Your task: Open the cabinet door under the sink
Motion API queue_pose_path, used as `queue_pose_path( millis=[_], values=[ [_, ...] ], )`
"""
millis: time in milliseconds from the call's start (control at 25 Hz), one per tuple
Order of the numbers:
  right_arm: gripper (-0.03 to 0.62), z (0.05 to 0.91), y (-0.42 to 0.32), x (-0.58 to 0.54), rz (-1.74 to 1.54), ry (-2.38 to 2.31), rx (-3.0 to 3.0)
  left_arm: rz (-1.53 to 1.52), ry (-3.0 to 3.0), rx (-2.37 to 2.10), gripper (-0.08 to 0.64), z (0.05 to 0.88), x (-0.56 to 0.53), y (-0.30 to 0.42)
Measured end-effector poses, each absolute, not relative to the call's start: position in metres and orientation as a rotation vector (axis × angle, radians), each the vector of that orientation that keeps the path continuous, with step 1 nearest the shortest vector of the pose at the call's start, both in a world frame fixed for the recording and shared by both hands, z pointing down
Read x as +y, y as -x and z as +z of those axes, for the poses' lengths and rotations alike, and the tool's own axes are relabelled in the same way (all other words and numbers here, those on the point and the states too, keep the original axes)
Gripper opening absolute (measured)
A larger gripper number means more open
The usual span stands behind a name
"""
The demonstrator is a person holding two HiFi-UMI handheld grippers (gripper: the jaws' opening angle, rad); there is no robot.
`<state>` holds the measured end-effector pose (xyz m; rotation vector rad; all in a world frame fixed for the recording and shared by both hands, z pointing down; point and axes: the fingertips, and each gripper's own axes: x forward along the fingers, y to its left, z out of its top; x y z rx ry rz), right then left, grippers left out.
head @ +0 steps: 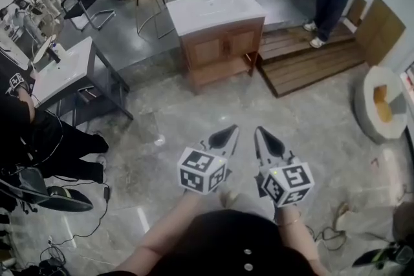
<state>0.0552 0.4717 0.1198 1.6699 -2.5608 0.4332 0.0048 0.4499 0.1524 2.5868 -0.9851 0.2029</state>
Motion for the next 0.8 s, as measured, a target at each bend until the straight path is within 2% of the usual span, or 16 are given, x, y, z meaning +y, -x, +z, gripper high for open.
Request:
queue_pose_path(
  millis=[160,800],
  values=[
    [-0.006,0.127,-0.059,0.473,0.531,-1.683,-2.576,0.197,-2.587,-0.983,0.011,0.154,0.45,-0.008],
    [-0.007,0.147,-0.075,0.464,0.526,-1.559,-2.586,0.222,-2.543,-1.045,0.011,0.171,0.445,-0.033]
  ],
)
